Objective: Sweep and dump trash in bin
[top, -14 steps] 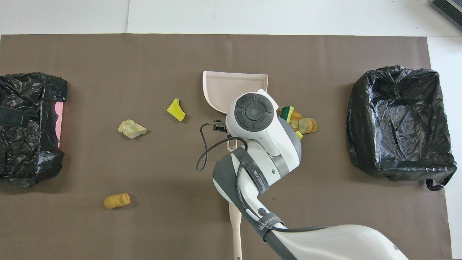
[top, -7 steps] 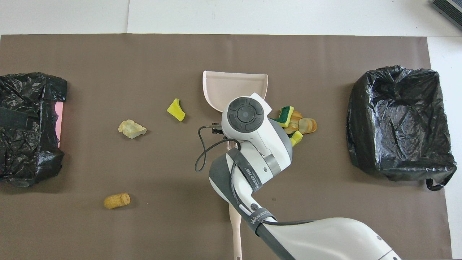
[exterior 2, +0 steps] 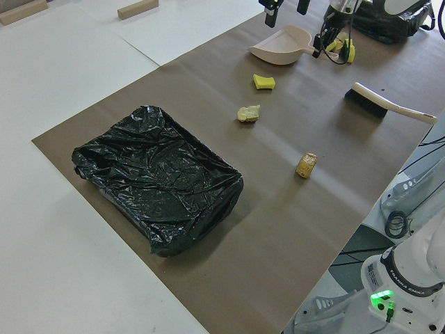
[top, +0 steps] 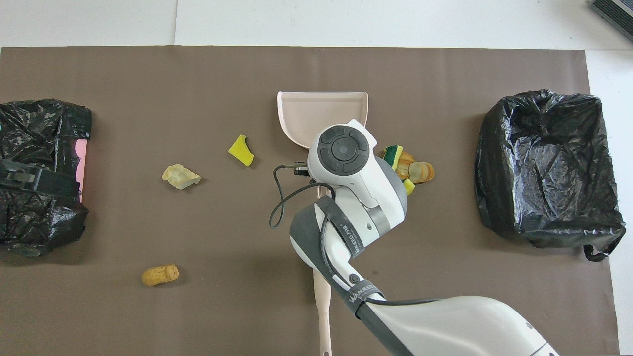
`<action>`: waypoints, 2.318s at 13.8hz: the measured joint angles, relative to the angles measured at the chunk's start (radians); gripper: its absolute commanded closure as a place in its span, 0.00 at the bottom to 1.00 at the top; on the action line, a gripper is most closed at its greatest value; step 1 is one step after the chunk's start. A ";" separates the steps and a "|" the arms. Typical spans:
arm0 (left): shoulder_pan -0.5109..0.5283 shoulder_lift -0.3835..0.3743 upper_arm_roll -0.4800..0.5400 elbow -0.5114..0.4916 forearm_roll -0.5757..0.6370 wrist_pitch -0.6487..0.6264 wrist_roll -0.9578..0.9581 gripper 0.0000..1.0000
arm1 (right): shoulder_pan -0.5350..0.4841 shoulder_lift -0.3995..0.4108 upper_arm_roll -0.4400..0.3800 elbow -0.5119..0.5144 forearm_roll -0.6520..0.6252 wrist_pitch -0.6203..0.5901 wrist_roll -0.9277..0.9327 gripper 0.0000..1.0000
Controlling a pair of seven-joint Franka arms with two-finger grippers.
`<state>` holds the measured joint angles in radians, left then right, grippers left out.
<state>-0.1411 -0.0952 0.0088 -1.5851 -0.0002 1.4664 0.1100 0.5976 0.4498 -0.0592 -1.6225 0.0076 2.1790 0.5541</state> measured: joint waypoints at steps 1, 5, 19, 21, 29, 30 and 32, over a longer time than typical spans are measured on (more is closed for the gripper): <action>-0.021 -0.020 0.000 -0.033 -0.001 0.002 -0.004 0.00 | -0.016 -0.014 -0.001 0.009 0.000 -0.015 -0.059 1.00; -0.163 -0.115 -0.004 -0.202 -0.006 0.046 -0.136 0.00 | -0.097 -0.139 -0.002 0.019 0.000 -0.211 -0.369 1.00; -0.839 -0.081 -0.013 -0.708 -0.014 0.617 -0.916 0.00 | -0.308 -0.236 -0.006 -0.066 -0.062 -0.381 -1.415 1.00; -0.895 -0.015 -0.014 -0.716 -0.014 0.684 -0.979 0.00 | -0.306 -0.235 -0.004 -0.089 -0.084 -0.349 -1.463 1.00; -0.960 0.037 -0.013 -0.764 -0.015 0.779 -1.010 0.14 | -0.291 -0.235 0.001 -0.120 -0.090 -0.314 -1.479 1.00; -0.977 0.047 -0.013 -0.767 -0.017 0.787 -1.013 0.19 | -0.291 -0.235 0.001 -0.121 -0.090 -0.314 -1.479 1.00; -0.992 0.065 -0.013 -0.767 -0.020 0.801 -1.017 0.41 | -0.291 -0.235 0.001 -0.122 -0.091 -0.314 -1.479 1.00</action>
<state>-1.1329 -0.0306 -0.0041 -2.3525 -0.0199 2.2676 -0.9067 0.3070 0.2151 -0.0587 -1.7441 -0.0830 1.8653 -0.9247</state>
